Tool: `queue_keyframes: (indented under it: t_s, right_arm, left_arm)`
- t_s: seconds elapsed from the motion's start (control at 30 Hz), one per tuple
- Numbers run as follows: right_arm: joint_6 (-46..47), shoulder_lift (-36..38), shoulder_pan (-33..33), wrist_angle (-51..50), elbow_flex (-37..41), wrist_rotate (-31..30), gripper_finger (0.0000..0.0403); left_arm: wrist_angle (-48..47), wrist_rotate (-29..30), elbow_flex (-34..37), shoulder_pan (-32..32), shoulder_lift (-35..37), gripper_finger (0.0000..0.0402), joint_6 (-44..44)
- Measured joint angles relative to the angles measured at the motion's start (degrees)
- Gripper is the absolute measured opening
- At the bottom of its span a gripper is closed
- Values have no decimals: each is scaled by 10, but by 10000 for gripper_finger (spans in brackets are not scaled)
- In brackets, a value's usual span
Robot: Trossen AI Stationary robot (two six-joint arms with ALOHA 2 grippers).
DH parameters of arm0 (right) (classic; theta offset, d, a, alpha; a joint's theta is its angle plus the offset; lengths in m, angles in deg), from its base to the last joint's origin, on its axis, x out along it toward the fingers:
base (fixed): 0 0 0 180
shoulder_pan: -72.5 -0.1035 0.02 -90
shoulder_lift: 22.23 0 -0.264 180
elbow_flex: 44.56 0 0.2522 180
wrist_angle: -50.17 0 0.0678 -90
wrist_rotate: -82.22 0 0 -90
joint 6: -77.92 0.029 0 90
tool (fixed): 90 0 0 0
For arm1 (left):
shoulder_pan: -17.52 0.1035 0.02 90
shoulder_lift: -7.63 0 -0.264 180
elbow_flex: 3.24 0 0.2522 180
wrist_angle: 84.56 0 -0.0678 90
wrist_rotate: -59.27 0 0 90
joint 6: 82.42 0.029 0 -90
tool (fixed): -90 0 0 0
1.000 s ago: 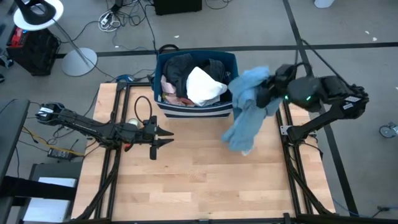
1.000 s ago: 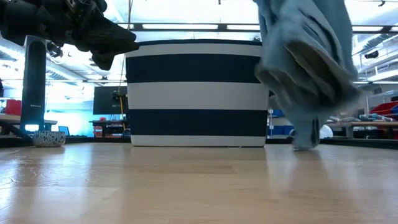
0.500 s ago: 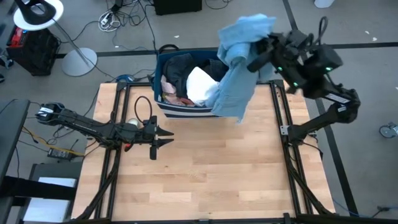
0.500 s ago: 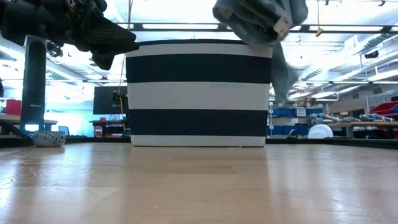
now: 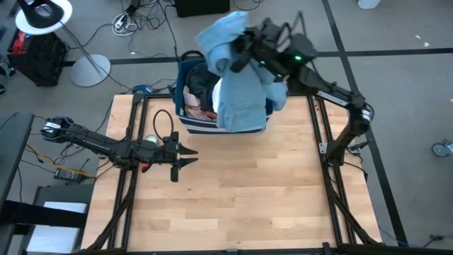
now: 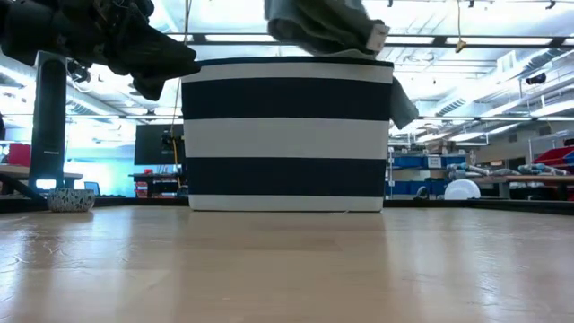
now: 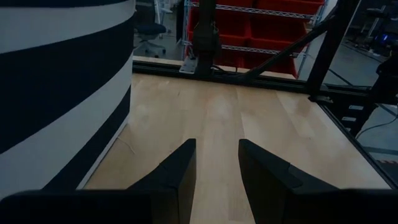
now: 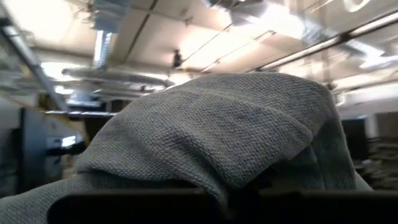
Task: Sort clothes
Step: Put the blue pants into the blue laundry organizer
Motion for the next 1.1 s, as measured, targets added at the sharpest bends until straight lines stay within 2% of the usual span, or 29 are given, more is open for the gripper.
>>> queue_keyframes:
  t_s: [0.1,0.23,0.47,0.63,0.73,0.9,1.1]
  right_arm:
    - [15,-32,10,-53,-38,24,20]
    - [13,-43,13,-188,-66,24,17]
    - [85,-37,9,-487,-67,-61,17]
    - [166,-86,9,-647,-68,-52,17]
    - [180,-135,9,-669,-67,-35,17]
    - [184,-229,15,-650,-68,-18,17]
    - [244,-325,32,-637,-70,5,38]
  left_arm:
    - [0,0,0,0,0,127,0]
    - [-6,0,0,0,0,127,0]
    - [-12,7,0,0,0,127,0]
    - [-11,9,0,0,0,127,0]
    - [-12,10,0,0,0,127,0]
    - [-12,10,0,0,0,127,-3]
    - [-12,10,0,0,0,127,-3]
